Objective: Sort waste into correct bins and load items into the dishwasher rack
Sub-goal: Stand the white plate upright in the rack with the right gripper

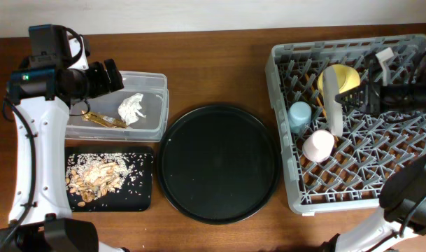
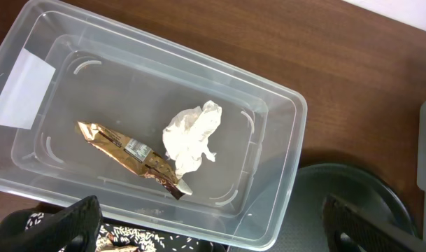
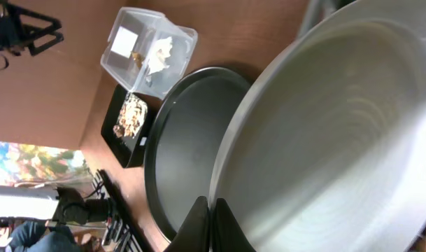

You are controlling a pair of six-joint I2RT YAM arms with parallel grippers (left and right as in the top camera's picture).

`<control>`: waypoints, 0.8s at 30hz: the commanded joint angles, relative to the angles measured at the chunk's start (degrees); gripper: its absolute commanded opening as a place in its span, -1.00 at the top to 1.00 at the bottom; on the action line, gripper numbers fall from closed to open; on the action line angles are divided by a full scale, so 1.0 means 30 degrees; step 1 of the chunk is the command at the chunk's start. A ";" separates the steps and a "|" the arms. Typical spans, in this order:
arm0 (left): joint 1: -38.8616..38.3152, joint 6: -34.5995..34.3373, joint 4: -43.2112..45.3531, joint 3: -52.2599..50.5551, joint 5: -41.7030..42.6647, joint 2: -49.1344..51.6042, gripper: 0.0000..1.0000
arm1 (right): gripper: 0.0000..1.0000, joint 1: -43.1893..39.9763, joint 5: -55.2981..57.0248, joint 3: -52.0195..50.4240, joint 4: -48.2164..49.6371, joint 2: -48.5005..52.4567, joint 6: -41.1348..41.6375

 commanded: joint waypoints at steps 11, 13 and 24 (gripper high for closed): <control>0.0051 -0.0168 0.0015 0.0036 -0.0080 -0.0044 -0.99 | 0.39 -0.1486 0.0248 0.0095 0.0590 0.0393 -0.0546; 0.0051 -0.0168 0.0015 0.0036 -0.0080 -0.0044 -0.98 | 0.26 -0.1486 0.0219 0.0095 0.0583 0.0393 -0.0510; 0.0051 -0.0168 0.0015 0.0029 -0.0080 -0.0044 -0.98 | 0.39 -0.1326 1.2444 -0.0780 0.0743 0.0386 1.4717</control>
